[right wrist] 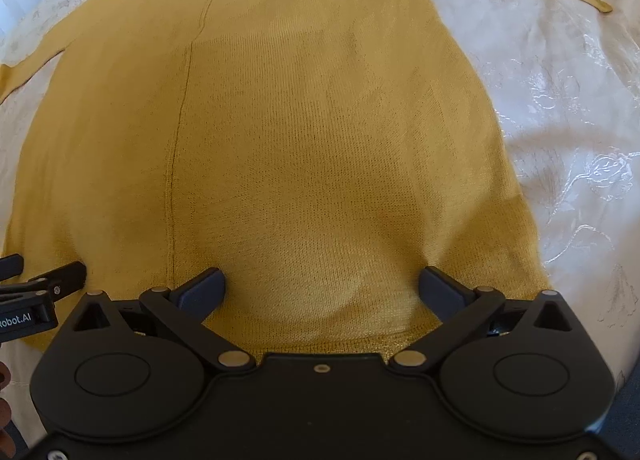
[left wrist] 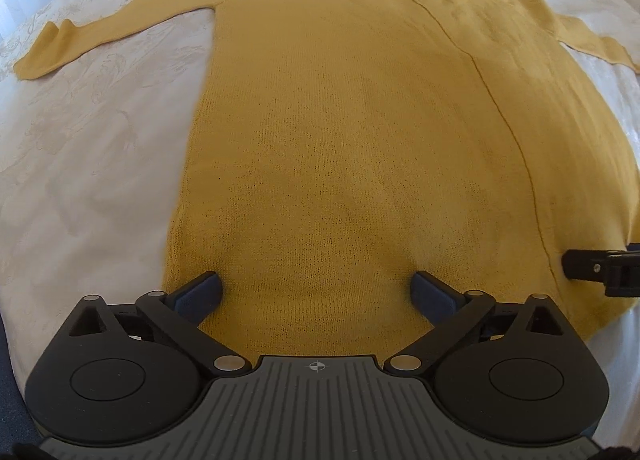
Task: Fold small clothes
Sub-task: 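Move both tools over the yellow sweater toward its sleeves, then grasp the sweater sleeve cuff with the left gripper, then lift the sleeve and fold it across the sweater body, open left gripper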
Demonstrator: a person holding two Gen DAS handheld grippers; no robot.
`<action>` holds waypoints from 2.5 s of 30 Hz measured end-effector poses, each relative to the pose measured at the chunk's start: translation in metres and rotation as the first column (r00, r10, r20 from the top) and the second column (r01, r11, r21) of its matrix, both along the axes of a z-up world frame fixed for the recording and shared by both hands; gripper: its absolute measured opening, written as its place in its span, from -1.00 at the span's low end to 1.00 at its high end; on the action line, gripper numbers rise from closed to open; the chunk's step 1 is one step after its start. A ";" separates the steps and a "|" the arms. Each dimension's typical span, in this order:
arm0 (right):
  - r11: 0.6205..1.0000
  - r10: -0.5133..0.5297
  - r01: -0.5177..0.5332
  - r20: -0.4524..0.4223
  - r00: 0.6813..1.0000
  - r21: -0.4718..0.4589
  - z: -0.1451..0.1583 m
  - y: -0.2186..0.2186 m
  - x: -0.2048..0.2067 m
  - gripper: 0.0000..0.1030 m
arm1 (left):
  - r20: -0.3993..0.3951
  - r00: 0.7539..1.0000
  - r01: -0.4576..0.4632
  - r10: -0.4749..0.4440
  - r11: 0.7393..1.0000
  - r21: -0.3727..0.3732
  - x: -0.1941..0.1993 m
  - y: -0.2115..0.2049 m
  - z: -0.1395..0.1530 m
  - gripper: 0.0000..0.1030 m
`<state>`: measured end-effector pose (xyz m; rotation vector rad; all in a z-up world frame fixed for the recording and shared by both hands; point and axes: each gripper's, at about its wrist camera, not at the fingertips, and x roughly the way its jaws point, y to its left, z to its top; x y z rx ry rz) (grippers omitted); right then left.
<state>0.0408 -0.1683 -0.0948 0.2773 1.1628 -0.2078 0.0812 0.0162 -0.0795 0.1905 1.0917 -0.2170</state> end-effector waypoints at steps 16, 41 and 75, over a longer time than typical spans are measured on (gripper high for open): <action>0.995 0.093 -0.089 0.092 0.991 -0.046 0.043 0.009 0.005 0.82 | 0.116 0.993 -0.003 0.017 0.992 -0.122 0.032 0.059 0.053 0.69; 0.985 0.132 -0.163 0.364 0.922 0.056 0.045 0.069 0.154 0.53 | 0.353 0.892 -0.331 0.283 0.940 0.081 0.270 0.275 0.084 0.37; 0.978 0.137 -0.182 0.353 0.925 0.097 0.029 0.026 0.130 0.43 | 0.348 0.881 -0.265 0.319 0.944 -0.196 0.265 0.180 0.165 -0.78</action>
